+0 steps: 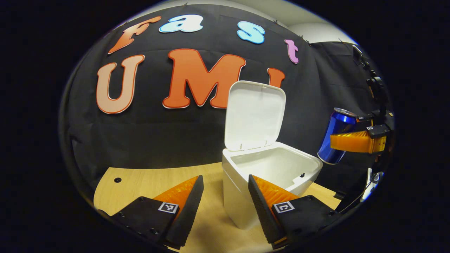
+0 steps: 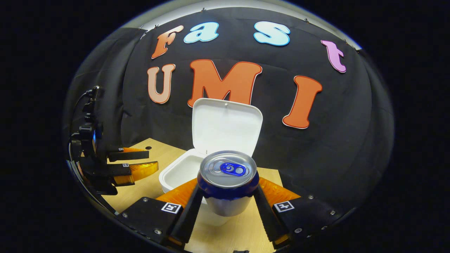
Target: Press the lid of the desktop garbage bin to open it, pick up the crumpled paper on the desktop and throw it into the bin, then pick up the pop can on the desktop and drop it into the bin, and finally close the garbage bin lid.
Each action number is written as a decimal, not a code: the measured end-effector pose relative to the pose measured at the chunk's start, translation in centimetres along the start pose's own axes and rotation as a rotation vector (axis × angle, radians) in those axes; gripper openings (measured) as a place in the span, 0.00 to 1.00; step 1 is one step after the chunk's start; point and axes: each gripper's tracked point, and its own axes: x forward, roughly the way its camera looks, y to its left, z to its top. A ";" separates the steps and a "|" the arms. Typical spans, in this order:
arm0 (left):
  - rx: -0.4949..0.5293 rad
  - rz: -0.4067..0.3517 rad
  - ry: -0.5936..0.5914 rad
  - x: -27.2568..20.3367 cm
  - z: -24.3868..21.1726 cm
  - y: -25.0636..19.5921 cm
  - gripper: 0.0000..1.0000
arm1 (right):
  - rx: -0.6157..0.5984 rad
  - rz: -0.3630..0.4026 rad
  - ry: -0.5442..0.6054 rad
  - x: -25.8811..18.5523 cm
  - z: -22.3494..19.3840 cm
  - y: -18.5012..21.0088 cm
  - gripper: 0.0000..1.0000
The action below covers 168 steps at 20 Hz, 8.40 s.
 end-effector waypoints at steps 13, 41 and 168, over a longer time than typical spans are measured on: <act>-0.039 0.154 0.027 -2.8 -1.9 5.4 0.81 | 0.067 0.029 0.045 5.0 -3.5 0.3 0.81; -0.031 0.323 0.023 -8.0 -2.9 12.7 0.98 | -0.024 -0.013 -0.266 10.2 15.9 -0.2 0.84; 0.035 0.428 -0.282 -11.6 8.0 23.8 0.96 | 0.102 0.012 -0.193 7.6 6.5 21.4 0.99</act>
